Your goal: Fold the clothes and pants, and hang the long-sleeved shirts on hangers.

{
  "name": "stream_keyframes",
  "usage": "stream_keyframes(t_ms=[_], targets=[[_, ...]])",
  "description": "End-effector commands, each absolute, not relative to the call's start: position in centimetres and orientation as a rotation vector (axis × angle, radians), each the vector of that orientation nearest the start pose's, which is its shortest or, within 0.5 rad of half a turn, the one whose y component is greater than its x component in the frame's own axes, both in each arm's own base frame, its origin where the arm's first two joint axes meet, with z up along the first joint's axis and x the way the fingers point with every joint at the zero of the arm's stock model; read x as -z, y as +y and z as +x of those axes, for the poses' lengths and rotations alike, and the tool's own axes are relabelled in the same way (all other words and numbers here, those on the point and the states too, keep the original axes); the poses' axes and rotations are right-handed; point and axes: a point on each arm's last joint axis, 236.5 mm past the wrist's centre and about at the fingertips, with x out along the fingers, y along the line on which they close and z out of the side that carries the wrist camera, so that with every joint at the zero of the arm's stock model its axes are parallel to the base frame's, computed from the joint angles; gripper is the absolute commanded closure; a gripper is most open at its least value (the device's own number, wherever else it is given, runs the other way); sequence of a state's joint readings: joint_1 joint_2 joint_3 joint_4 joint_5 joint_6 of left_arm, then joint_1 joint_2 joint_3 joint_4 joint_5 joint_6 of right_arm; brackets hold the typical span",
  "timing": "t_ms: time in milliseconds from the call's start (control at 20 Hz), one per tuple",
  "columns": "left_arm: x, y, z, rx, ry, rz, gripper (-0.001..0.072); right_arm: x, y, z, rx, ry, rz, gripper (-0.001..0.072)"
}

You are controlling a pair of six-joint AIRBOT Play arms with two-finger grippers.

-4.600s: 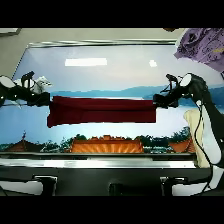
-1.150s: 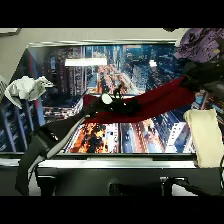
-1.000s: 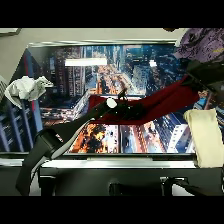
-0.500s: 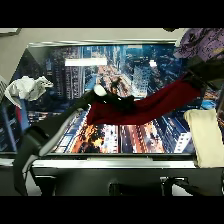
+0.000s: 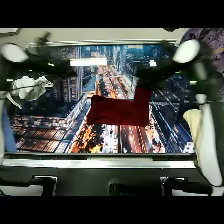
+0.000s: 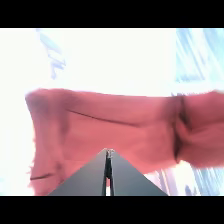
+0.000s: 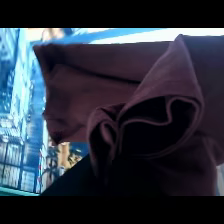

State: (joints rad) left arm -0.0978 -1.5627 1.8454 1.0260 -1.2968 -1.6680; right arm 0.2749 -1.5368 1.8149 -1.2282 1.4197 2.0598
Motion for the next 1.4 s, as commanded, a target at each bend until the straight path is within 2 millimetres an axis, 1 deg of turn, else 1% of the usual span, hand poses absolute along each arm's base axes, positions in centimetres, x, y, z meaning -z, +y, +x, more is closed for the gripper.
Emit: stream_keyframes(t_ms=[0, 50, 150, 250, 350, 450, 600, 650, 750, 900, 1000, 1050, 1150, 1200, 1250, 1300, 1350], targets=[[-20.7, -8.1, 47.1, 0.297, 0.935, -0.456, 0.0694, -8.3, 28.2, 43.1, -0.264, 1.307, 0.492, 0.0679], [-21.2, -6.8, 47.1, 0.273, 0.918, -0.466, 0.0694, -7.1, 29.7, 43.1, -0.272, 1.317, 0.496, 0.0679], [-21.7, -4.8, 47.0, 0.237, 0.900, -0.481, 0.0693, -5.1, 32.2, 43.1, -0.273, 1.330, 0.516, 0.0679], [-21.5, -3.9, 46.9, 0.220, 0.906, -0.489, 0.0693, -3.9, 33.9, 42.9, -0.270, 1.342, 0.541, 0.0679], [-21.5, -3.7, 46.8, 0.217, 0.908, -0.490, 0.0693, -3.3, 35.1, 42.5, -0.280, 1.361, 0.564, 0.0679], [-21.4, -3.7, 46.8, 0.217, 0.908, -0.490, 0.0693, -3.1, 35.4, 42.2, -0.285, 1.378, 0.574, 0.0678], [-21.3, -3.7, 46.9, 0.216, 0.910, -0.491, 0.0693, -3.5, 36.2, 41.8, -0.306, 1.393, 0.608, 0.0678], [-21.3, -3.7, 46.9, 0.216, 0.910, -0.491, 0.0693, -3.5, 36.1, 41.9, -0.304, 1.389, 0.605, 0.0678], [-21.3, -3.7, 46.9, 0.216, 0.910, -0.491, 0.0693, -3.1, 36.0, 42.5, -0.297, 1.370, 0.603, 0.0678], [-21.3, -3.7, 46.9, 0.217, 0.910, -0.491, 0.0693, -2.3, 36.6, 43.2, -0.298, 1.362, 0.626, 0.0677], [-21.3, -3.7, 46.9, 0.217, 0.910, -0.491, 0.0693, -2.3, 37.1, 43.5, -0.308, 1.355, 0.655, 0.0671], [-21.3, -3.7, 46.9, 0.217, 0.911, -0.491, 0.0693, -2.5, 37.5, 43.8, -0.318, 1.342, 0.676, 0.0620], [-21.3, -3.7, 46.9, 0.218, 0.910, -0.488, 0.0693, -3.5, 38.5, 44.2, -0.371, 1.314, 0.715, 0.0432], [-21.2, -3.7, 46.9, 0.218, 0.913, -0.488, 0.0693, -4.3, 39.4, 44.1, -0.426, 1.304, 0.728, 0.0328], [-21.1, -3.7, 46.9, 0.217, 0.915, -0.489, 0.0693, -5.1, 40.3, 43.7, -0.493, 1.296, 0.736, 0.0249], [-20.9, -3.7, 46.9, 0.216, 0.919, -0.491, 0.0693, -6.1, 41.3, 43.2, -0.576, 1.289, 0.736, 0.0216], [-20.8, -3.7, 46.9, 0.216, 0.923, -0.492, 0.0693, -7.2, 42.1, 42.6, -0.643, 1.278, 0.738, 0.0215]])
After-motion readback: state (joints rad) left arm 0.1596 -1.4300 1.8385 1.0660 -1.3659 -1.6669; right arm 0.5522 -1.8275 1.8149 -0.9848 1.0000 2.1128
